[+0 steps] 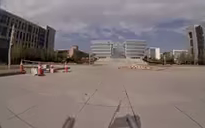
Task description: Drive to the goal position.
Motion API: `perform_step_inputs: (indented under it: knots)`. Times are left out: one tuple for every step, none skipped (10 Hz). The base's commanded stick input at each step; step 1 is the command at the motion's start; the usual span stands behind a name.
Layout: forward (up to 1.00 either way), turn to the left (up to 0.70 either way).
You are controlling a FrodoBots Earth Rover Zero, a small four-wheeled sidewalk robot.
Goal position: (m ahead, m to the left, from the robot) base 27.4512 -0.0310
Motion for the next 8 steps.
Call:
perform_step_inputs:
  knots:
    - [1.0,0.0]
    - [1.0,0.0]
    - [1.0,0.0]
    - [1.0,0.0]
    - [1.0,0.0]
    - [1.0,0.0]
    - [1.0,0.0]
    - [1.0,0.0]
